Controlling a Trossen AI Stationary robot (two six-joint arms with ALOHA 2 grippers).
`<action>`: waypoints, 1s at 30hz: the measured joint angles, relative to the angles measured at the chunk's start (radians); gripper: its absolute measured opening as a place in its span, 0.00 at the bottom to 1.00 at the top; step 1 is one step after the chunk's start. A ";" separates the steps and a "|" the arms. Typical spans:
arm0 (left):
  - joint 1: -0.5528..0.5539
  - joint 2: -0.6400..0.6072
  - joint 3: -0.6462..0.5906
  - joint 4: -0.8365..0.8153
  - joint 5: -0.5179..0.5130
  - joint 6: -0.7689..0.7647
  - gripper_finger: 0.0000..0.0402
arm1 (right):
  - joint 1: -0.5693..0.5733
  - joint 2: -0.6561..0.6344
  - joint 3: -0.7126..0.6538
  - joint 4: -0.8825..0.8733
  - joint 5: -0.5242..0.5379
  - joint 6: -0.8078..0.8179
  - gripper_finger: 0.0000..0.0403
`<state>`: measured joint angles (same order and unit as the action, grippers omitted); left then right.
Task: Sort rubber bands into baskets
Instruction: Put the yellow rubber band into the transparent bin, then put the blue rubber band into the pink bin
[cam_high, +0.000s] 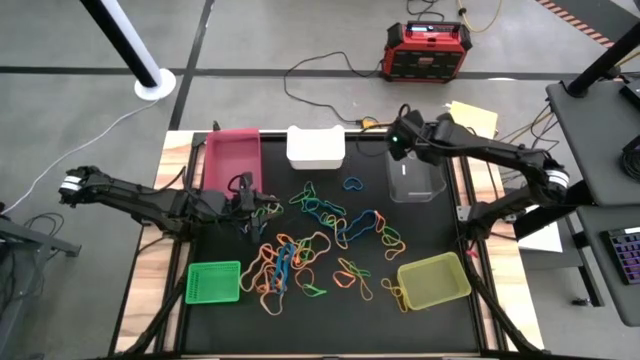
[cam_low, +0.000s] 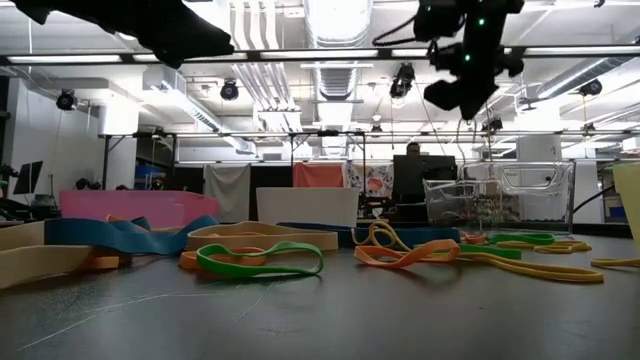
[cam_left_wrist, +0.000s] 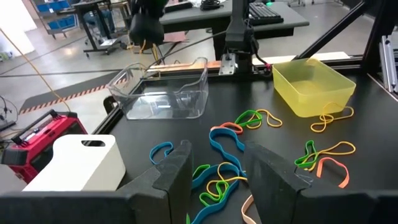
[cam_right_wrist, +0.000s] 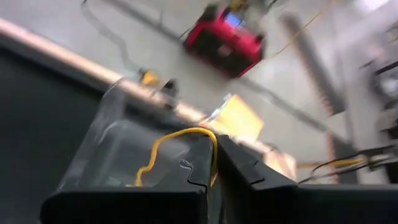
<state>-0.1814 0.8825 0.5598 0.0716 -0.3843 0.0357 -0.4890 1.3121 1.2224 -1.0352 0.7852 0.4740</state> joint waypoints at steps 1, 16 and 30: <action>0.000 0.000 0.000 0.000 0.000 0.000 0.32 | -0.009 0.007 0.000 0.000 -0.018 0.000 0.06; 0.000 0.000 0.000 0.002 0.001 -0.017 0.32 | 0.013 -0.004 0.000 0.008 -0.116 -0.027 0.41; 0.000 0.163 0.000 0.132 0.003 -0.019 0.32 | 0.536 -0.182 -0.308 0.564 -0.395 -0.292 0.43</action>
<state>-0.1818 1.0453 0.5598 0.2033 -0.3813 0.0171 0.0473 1.1299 0.9147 -0.4716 0.3897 0.1821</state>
